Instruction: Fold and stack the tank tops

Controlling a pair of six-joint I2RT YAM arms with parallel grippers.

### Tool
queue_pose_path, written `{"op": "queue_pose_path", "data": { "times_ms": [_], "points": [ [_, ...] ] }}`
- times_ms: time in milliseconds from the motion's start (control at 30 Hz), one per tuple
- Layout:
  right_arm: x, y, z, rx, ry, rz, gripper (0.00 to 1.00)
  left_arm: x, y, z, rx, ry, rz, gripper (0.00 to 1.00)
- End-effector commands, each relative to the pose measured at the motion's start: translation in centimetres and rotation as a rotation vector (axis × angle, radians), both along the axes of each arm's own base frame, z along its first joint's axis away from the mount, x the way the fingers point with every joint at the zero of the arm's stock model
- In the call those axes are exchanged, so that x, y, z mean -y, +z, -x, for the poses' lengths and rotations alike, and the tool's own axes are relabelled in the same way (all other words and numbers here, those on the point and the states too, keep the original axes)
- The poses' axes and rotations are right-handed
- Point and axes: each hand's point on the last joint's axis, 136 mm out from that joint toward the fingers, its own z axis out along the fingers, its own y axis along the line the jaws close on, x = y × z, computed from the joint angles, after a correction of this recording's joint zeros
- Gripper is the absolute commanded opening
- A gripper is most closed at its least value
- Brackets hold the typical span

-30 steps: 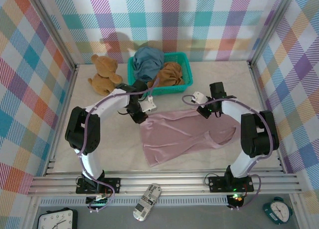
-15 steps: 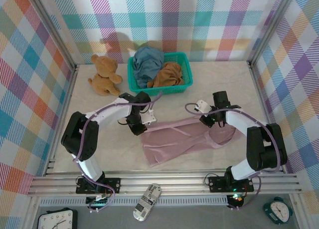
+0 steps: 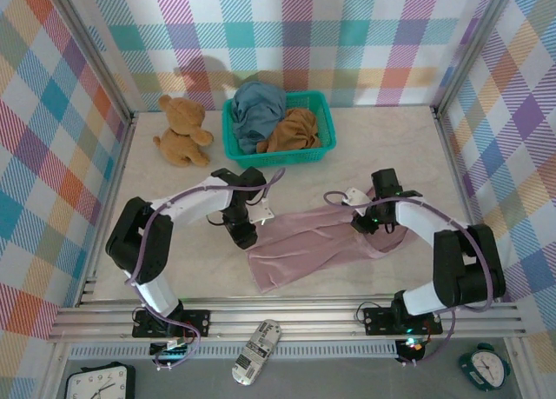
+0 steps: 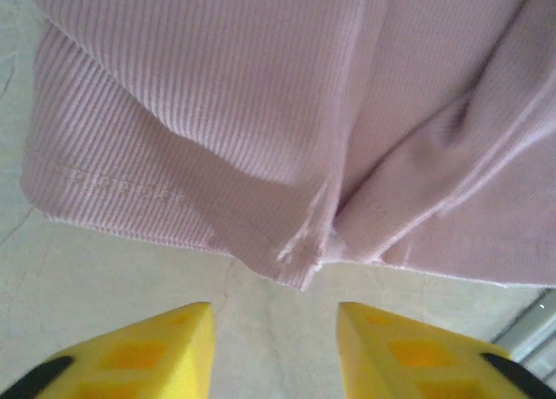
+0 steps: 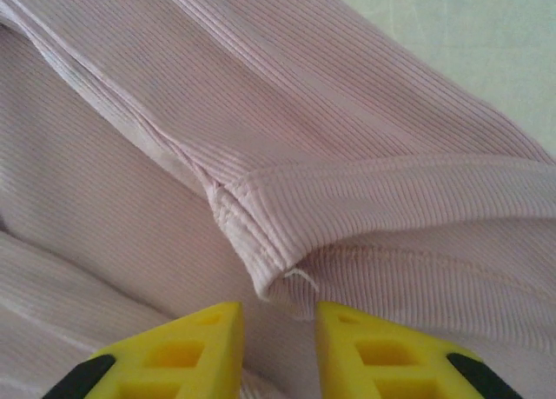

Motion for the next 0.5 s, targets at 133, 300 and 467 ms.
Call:
{"op": "queue_pose_path", "data": {
  "times_ms": [133,300,467],
  "points": [
    [1.3,4.2,-1.0,0.076,-0.278,-0.083,0.48,3.9,5.3,-0.3,0.006,0.194,0.213,0.53],
    [5.7,7.6,-5.8,0.086,-0.878,-0.324,0.53,7.4,4.4,-4.0,-0.007,0.371,0.281,0.54],
    [10.2,6.5,-8.3,0.021,-1.245,-0.335,0.53,8.2,2.3,-6.6,0.018,0.474,0.236,0.54]
  ]
}}
